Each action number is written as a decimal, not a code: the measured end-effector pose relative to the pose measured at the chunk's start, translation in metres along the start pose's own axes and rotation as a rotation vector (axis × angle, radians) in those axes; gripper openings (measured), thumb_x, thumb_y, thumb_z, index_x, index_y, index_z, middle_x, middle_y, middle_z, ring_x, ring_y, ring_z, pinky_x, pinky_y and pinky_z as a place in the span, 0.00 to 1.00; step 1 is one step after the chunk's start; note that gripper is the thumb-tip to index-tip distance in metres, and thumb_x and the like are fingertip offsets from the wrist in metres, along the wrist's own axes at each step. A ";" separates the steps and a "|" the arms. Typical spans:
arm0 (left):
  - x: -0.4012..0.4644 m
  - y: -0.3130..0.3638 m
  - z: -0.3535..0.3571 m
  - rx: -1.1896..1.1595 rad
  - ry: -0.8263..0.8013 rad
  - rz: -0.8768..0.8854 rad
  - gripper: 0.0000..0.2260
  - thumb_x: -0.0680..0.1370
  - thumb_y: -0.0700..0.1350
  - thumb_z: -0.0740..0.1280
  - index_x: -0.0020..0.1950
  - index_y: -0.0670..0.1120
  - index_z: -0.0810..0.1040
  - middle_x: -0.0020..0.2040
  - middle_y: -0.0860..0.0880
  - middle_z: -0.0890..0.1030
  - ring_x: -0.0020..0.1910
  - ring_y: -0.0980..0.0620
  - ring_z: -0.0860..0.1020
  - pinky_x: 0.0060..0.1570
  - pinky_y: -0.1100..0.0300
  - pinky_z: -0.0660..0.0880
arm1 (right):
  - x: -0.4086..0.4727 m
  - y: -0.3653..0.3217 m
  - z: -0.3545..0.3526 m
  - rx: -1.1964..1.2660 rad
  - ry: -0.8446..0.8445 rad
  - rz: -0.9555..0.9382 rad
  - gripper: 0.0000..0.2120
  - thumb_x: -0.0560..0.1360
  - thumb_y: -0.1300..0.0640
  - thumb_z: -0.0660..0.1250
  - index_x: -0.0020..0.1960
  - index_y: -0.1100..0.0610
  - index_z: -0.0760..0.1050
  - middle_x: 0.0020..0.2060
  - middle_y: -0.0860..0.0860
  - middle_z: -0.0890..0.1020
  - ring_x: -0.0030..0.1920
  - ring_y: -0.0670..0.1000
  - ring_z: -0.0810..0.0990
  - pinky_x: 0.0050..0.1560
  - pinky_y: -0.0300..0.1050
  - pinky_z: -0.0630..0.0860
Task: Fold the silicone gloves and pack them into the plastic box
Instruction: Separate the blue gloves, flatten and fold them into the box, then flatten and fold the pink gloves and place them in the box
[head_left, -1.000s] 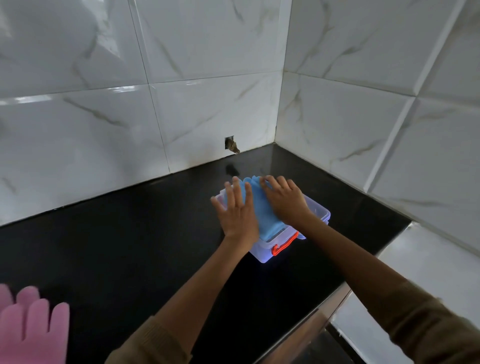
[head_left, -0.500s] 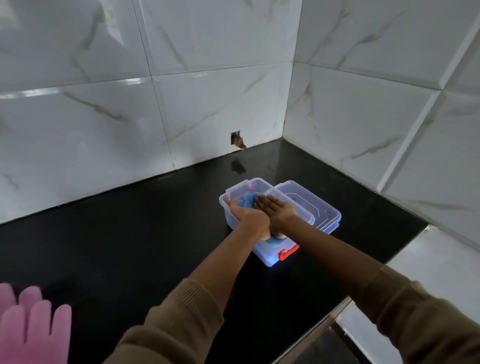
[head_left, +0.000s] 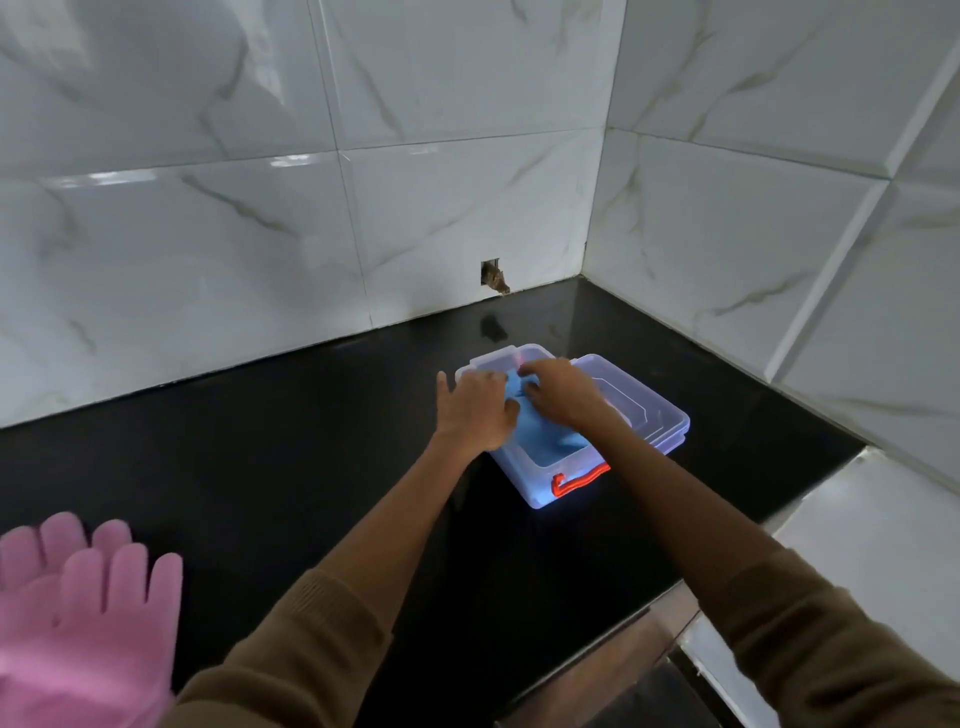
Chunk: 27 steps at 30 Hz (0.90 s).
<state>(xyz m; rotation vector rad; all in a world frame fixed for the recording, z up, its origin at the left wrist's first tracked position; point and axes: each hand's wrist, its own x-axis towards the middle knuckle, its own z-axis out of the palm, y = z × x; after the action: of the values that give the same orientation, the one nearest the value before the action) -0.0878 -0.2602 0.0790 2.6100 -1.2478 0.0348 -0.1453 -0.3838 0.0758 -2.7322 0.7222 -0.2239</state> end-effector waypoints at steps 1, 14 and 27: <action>-0.002 -0.005 -0.002 -0.044 0.061 -0.008 0.19 0.80 0.51 0.59 0.69 0.48 0.68 0.70 0.46 0.71 0.72 0.48 0.66 0.73 0.39 0.51 | -0.001 -0.007 -0.001 0.072 0.083 0.001 0.15 0.79 0.58 0.59 0.64 0.58 0.75 0.60 0.57 0.79 0.58 0.57 0.78 0.61 0.48 0.72; -0.156 -0.170 -0.002 -0.003 0.150 -0.689 0.25 0.79 0.47 0.58 0.75 0.46 0.58 0.77 0.48 0.58 0.77 0.50 0.52 0.74 0.44 0.49 | -0.048 -0.177 0.103 0.382 -0.090 -0.393 0.12 0.77 0.59 0.59 0.55 0.55 0.79 0.54 0.52 0.82 0.54 0.53 0.80 0.56 0.49 0.77; -0.284 -0.210 0.001 0.004 0.382 -1.123 0.29 0.81 0.54 0.52 0.76 0.40 0.51 0.77 0.43 0.57 0.77 0.46 0.54 0.75 0.50 0.48 | -0.107 -0.296 0.166 0.397 -0.384 -0.445 0.15 0.75 0.46 0.62 0.51 0.57 0.72 0.49 0.53 0.78 0.47 0.52 0.78 0.48 0.47 0.77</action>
<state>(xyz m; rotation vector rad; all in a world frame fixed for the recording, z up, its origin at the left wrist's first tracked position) -0.1056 0.0830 -0.0024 2.7258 0.3971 0.2992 -0.0646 -0.0432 0.0094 -2.4065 -0.0391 0.0614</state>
